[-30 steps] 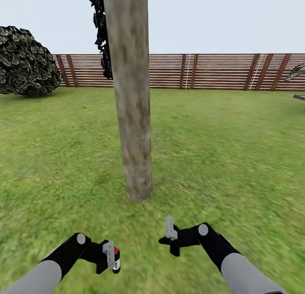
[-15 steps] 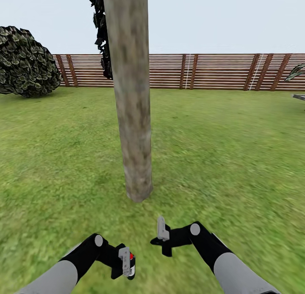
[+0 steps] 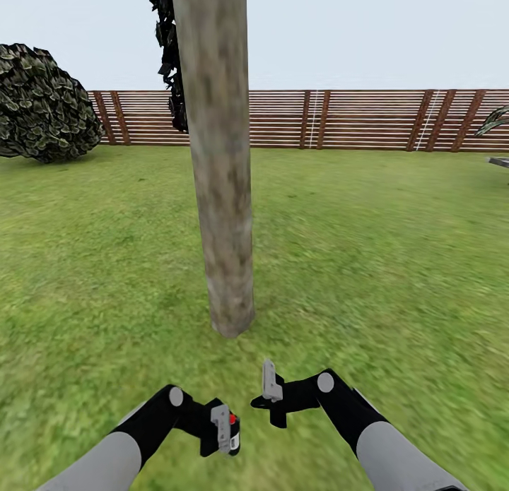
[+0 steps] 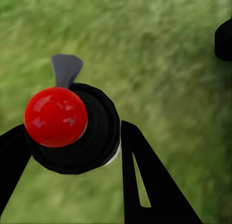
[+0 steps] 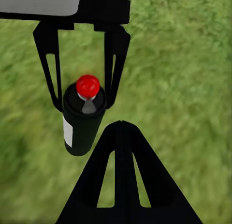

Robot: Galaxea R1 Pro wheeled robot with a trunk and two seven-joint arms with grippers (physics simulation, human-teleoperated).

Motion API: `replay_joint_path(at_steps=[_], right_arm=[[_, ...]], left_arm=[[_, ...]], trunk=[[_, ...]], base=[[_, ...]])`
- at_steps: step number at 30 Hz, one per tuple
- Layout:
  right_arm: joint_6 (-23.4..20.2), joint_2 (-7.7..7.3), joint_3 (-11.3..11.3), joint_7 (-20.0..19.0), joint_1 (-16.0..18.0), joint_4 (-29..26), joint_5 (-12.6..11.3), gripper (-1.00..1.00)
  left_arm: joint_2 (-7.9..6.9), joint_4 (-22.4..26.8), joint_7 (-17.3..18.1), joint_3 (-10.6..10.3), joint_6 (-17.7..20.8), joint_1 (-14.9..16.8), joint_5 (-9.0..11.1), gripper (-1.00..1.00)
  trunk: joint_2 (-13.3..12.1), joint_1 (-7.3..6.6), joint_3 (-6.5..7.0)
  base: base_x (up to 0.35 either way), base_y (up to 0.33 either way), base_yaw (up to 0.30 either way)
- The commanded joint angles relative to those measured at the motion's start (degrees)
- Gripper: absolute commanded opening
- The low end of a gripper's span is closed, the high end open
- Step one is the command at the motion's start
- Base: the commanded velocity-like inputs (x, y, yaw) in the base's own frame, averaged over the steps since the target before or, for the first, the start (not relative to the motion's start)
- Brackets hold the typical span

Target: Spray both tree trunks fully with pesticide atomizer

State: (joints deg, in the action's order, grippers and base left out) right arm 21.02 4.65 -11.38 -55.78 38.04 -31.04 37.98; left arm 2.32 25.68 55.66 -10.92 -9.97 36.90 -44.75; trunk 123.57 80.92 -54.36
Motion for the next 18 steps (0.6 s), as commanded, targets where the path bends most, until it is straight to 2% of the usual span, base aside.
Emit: replay_joint_path(at_steps=[1, 7, 18], right_arm=[[0.25, 0.01, 0.04, -0.03, 0.02, -0.08, 0.43, -1.0], [0.25, 0.01, 0.04, -0.03, 0.02, -0.08, 0.43, -1.0], [0.25, 0.01, 0.04, -0.03, 0.02, -0.16, 0.5, -1.0]], left_arm=[[0.27, 0.11, -0.03, 0.03, -0.61, 0.06, -0.54, -1.0], [1.09, 0.16, -1.05, 0.1, -0.66, 0.11, -0.36, -1.0], [1.28, 0.16, -2.37, 0.11, -0.81, 0.17, -0.17, -1.0]], trunk=[[0.02, -0.01, -0.05], [0.02, -0.01, -0.05], [0.02, -0.01, -0.05]], base=[[0.0, 0.0, 0.0], [0.0, 0.0, 0.0], [0.0, 0.0, 0.0]])
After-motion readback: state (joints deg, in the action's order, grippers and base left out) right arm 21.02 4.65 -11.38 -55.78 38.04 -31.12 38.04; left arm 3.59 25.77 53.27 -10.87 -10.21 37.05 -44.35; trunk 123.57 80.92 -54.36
